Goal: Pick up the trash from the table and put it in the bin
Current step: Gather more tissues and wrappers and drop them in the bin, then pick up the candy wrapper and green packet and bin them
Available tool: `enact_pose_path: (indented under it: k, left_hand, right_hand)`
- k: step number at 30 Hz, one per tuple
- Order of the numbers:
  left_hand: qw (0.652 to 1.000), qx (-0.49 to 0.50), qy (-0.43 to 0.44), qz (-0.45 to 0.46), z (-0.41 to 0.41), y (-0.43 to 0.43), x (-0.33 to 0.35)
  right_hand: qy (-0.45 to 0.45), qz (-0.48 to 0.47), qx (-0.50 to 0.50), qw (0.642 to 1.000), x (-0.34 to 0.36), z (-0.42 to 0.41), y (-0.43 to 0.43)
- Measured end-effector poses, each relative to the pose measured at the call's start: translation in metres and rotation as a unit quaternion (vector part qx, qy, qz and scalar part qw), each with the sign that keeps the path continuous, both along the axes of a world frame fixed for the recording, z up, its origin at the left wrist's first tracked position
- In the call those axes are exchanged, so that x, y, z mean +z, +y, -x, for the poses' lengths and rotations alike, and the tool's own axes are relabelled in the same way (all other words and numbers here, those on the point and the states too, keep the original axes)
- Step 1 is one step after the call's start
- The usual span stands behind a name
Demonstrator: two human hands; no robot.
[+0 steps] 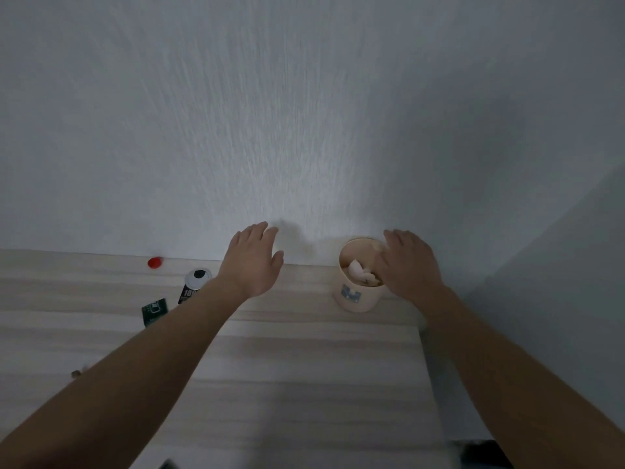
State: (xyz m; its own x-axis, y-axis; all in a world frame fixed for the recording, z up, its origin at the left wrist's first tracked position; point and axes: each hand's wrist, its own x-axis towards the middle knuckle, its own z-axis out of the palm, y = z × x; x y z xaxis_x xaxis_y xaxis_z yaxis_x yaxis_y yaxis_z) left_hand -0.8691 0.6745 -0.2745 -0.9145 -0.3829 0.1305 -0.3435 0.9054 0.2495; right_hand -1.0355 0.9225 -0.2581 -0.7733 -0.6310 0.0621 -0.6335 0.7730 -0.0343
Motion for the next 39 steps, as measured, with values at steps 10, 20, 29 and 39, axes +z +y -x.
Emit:
enact_pose_path:
  k: [10, 20, 29, 39]
  left_hand:
    - [0.999, -0.05, 0.018, -0.01, -0.053, -0.003, 0.02]
    - [0.993, -0.12, 0.01, 0.015, -0.137, -0.046, 0.031]
    - [0.99, -0.138, -0.01, 0.034, -0.21, -0.067, 0.026]
    - [0.989, -0.147, -0.021, 0.026, -0.274, -0.037, 0.022]
  right_hand:
    - [0.011, -0.002, -0.069, 0.998, 0.033, -0.081, 0.009]
    - [0.041, 0.005, -0.122, 0.992, 0.044, -0.2, -0.01]
    - [0.025, 0.012, -0.156, 0.987, 0.032, -0.297, -0.01]
    - [-0.001, 0.033, -0.18, 0.983, 0.022, -0.377, 0.029]
